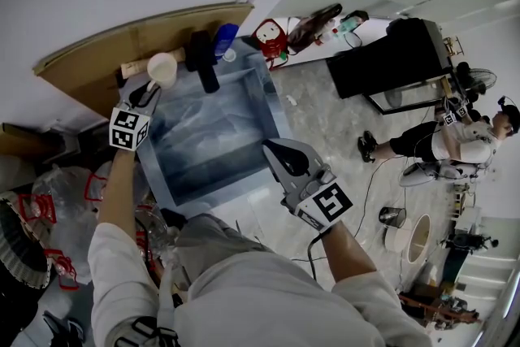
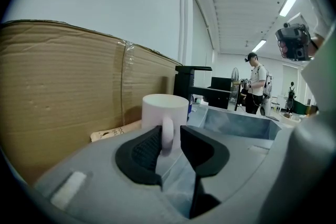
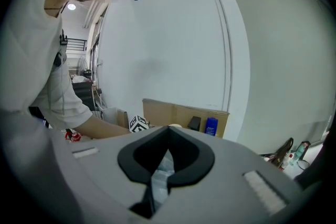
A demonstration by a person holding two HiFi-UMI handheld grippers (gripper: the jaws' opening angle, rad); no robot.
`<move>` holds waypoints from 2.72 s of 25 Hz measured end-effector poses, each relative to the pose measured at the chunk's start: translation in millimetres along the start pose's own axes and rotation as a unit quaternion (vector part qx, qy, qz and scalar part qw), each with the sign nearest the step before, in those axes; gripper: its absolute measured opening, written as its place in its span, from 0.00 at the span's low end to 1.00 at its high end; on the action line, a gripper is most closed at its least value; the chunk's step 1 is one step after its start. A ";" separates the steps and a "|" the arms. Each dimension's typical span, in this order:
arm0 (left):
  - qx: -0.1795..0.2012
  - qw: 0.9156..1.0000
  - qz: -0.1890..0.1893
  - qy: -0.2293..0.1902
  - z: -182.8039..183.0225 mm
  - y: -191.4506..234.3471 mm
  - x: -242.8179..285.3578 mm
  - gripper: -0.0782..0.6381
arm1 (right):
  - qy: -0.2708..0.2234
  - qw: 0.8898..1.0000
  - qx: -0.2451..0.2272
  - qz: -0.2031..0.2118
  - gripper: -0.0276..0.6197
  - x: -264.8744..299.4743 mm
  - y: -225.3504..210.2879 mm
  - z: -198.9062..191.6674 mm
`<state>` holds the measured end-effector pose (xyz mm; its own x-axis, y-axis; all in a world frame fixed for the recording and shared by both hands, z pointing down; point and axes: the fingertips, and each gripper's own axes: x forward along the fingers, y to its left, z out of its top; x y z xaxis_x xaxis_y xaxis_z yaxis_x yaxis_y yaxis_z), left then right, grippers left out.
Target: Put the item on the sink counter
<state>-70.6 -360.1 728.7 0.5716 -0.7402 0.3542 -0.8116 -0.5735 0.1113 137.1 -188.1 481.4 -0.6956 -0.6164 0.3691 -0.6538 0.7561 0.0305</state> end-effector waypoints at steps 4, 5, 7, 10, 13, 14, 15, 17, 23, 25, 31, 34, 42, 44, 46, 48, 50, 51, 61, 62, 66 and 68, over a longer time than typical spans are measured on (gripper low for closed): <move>-0.006 1.000 0.007 -0.002 -0.8 3.1 -1.7 0.30 | -0.001 1.000 -0.001 0.002 0.05 1.7 0.8 0.2; -0.005 1.000 0.008 -0.002 -0.3 4.0 -2.2 0.30 | -0.001 1.000 -0.002 0.003 0.05 2.3 1.3 0.5; -0.007 1.000 0.011 -0.005 1.1 5.6 -3.0 0.31 | -0.002 1.000 -0.002 0.004 0.05 3.3 2.0 1.3; -0.015 1.000 0.014 -0.007 3.4 8.0 -2.4 0.44 | -0.003 1.000 -0.002 0.005 0.05 4.3 2.4 2.2; -0.013 1.000 0.014 -0.007 5.7 7.9 -1.0 0.47 | -0.002 1.000 -0.002 0.004 0.05 5.1 1.7 2.9; -0.012 1.000 0.015 -0.007 6.1 7.6 -0.8 0.47 | -0.003 1.000 -0.002 0.005 0.05 5.3 1.6 3.2; -0.012 1.000 0.015 -0.007 6.1 7.2 -0.7 0.48 | -0.004 1.000 -0.002 0.005 0.05 5.3 1.8 3.6; -0.014 1.000 0.017 -0.004 5.4 6.6 -0.8 0.51 | -0.005 1.000 -0.002 0.006 0.05 5.0 2.3 4.2; -0.013 1.000 0.020 -0.002 8.8 6.9 -3.1 0.58 | -0.007 1.000 -0.001 0.006 0.05 4.9 0.6 6.0; -0.013 1.000 0.021 -0.002 11.0 6.9 -6.2 0.58 | -0.010 1.000 -0.001 0.006 0.05 4.8 1.2 7.4; -0.006 1.000 0.022 -0.005 25.4 2.8 -21.5 0.58 | -0.022 1.000 -0.003 0.011 0.05 5.2 4.7 15.4; 0.001 1.000 0.022 -0.011 37.6 1.3 -31.9 0.57 | -0.029 0.999 -0.003 0.015 0.05 5.9 7.6 21.9; 0.021 0.999 0.002 -0.029 79.3 -14.4 -58.8 0.54 | -0.054 0.998 -0.005 0.024 0.05 9.4 16.4 42.0; 0.025 0.999 -0.002 -0.035 91.8 -20.8 -64.9 0.54 | -0.060 0.998 -0.006 0.027 0.05 10.3 18.0 47.0; 0.031 0.999 -0.005 -0.042 104.8 -27.2 -70.9 0.52 | -0.067 0.997 -0.008 0.030 0.05 11.3 19.1 52.7; 0.037 0.998 -0.011 -0.047 117.5 -34.8 -78.2 0.51 | -0.074 0.997 -0.009 0.033 0.05 11.5 21.5 59.1; 0.041 0.998 -0.018 -0.052 130.3 -43.1 -85.7 0.50 | -0.080 0.996 -0.010 0.036 0.05 10.9 24.2 65.5; 0.042 0.997 -0.022 -0.055 136.8 -47.4 -89.5 0.50 | -0.082 0.996 -0.011 0.037 0.05 10.4 25.2 68.4; 0.064 0.993 -0.046 -0.084 196.7 -85.6 -129.0 0.44 | -0.108 0.993 -0.013 0.042 0.05 9.0 29.6 94.5; 0.066 0.993 -0.050 -0.086 201.7 -90.6 -133.0 0.43 | -0.110 0.993 -0.014 0.043 0.05 8.7 30.3 96.8; 0.074 0.991 -0.064 -0.092 218.3 -112.3 -150.3 0.39 | -0.115 0.992 -0.016 0.049 0.05 7.5 35.0 105.1; 0.079 0.990 -0.066 -0.096 225.6 -121.2 -158.6 0.36 | -0.118 0.991 -0.017 0.054 0.05 7.8 37.4 108.4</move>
<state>-35.6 -252.4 449.6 0.6967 -0.6990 0.1613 -0.7076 -0.7066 -0.0061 74.9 -188.5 384.7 -0.8134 -0.5633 0.1450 -0.5646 0.8246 0.0357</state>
